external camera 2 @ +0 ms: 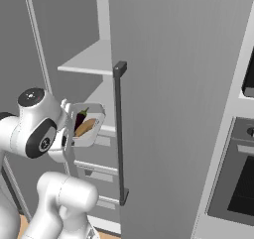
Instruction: Take the meat container that has the steak and place it on the second highest rack of the freezer. Then take the vegetable container that has the sweet potato and eggplant and place it on the highest rack of the freezer.
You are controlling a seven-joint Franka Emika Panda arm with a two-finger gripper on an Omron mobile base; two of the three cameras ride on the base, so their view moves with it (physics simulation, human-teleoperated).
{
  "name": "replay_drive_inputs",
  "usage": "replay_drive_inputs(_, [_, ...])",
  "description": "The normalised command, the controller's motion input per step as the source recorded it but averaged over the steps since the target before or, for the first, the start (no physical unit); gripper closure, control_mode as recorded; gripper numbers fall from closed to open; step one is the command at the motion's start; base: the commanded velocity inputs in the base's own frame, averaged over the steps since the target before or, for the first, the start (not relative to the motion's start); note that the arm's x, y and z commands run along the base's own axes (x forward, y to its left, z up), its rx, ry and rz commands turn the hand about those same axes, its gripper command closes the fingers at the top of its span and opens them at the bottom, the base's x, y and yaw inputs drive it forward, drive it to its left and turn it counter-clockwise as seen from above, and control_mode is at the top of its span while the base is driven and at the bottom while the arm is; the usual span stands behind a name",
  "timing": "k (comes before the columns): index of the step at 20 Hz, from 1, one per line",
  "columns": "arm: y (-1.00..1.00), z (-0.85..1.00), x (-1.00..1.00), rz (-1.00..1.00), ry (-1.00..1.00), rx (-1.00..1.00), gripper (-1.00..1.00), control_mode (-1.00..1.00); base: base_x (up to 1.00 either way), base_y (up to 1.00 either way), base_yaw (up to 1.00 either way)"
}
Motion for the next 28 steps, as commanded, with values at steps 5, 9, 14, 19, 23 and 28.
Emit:
replay_drive_inputs(5, [0.14, 0.00, 0.01, 0.00, -0.01, 0.00, 1.00, -1.00, 0.07, 0.15, -0.01])
replay_drive_inputs(9, [0.30, 0.14, 0.00, 0.00, -0.15, 0.00, 1.00, -1.00, 0.00, 0.00, 0.00])
replay_drive_inputs(14, [0.21, 0.42, 0.03, 0.00, -0.13, 0.02, 1.00, -1.00, 0.00, 0.00, 0.00])
replay_drive_inputs(19, [0.02, 0.49, 0.14, 0.00, -0.06, 0.15, 1.00, -1.00, 0.00, 0.00, 0.00])
replay_drive_inputs(23, [0.00, 0.51, 0.21, 0.00, 0.00, 0.17, 1.00, -1.00, 0.00, 0.00, 0.00])
replay_drive_inputs(28, [0.25, 0.42, 0.05, 0.00, 0.00, -0.06, 1.00, -1.00, 0.00, 0.00, 0.00])
